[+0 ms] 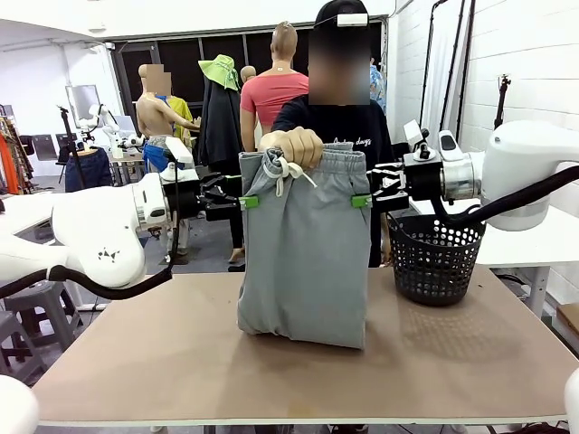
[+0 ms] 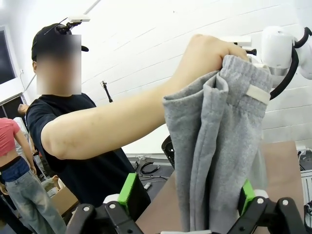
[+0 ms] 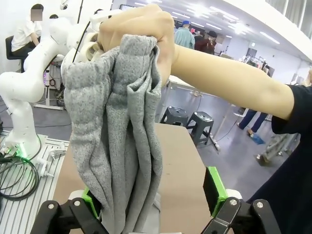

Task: Fold the training pants.
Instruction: Release the ends of the Training pants and then grab the overlapped ends.

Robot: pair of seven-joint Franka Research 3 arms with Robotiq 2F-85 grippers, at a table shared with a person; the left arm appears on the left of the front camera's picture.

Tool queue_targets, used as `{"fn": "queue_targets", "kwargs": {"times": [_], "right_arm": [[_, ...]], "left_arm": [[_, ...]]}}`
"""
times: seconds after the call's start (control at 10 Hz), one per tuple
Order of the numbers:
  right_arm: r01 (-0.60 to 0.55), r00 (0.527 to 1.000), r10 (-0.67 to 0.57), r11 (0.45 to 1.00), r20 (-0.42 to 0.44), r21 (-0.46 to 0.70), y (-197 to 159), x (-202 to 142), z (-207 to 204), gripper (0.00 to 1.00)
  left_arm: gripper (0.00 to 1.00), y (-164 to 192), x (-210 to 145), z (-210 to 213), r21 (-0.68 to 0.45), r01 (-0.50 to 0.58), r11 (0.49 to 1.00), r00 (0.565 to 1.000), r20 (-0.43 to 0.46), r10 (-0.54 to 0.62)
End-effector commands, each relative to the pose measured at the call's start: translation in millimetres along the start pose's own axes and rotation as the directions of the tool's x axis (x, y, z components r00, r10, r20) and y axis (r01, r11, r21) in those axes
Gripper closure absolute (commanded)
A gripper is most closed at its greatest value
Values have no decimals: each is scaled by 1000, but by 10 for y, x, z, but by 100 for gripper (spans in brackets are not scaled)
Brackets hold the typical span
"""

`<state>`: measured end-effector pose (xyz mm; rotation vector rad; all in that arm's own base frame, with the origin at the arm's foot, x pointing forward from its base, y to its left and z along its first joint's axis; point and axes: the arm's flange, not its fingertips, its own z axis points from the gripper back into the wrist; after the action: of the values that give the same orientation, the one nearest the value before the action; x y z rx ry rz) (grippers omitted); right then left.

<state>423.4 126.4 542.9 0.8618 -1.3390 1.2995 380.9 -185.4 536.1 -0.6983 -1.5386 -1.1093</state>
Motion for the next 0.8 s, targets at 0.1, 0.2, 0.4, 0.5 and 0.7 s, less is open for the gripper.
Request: {"fn": "queue_targets", "kwargs": {"times": [0.1,0.2,0.4,0.5,0.7], "right_arm": [[4,1000,-5,999,-20,-47,63,21,-51,0],[8,1000,-10,997,-19,-78,79,26,-20,0],[-2,1000,0,994,-21,-113,91,47,9,0],[-2,1000,0,992,-16,-123,94,48,7,0],[16,1000,-16,997,2,-76,77,36,-13,0]], "left_arm": [[0,-42,-10,52,31,-7,999,1000,-7,8],[0,-50,-6,57,35,-12,999,1000,-8,12],[0,-46,-9,60,45,-21,999,1000,-15,22],[0,-37,-6,63,57,-35,998,999,-25,37],[0,2,-23,61,14,-85,996,996,-34,85]]}}
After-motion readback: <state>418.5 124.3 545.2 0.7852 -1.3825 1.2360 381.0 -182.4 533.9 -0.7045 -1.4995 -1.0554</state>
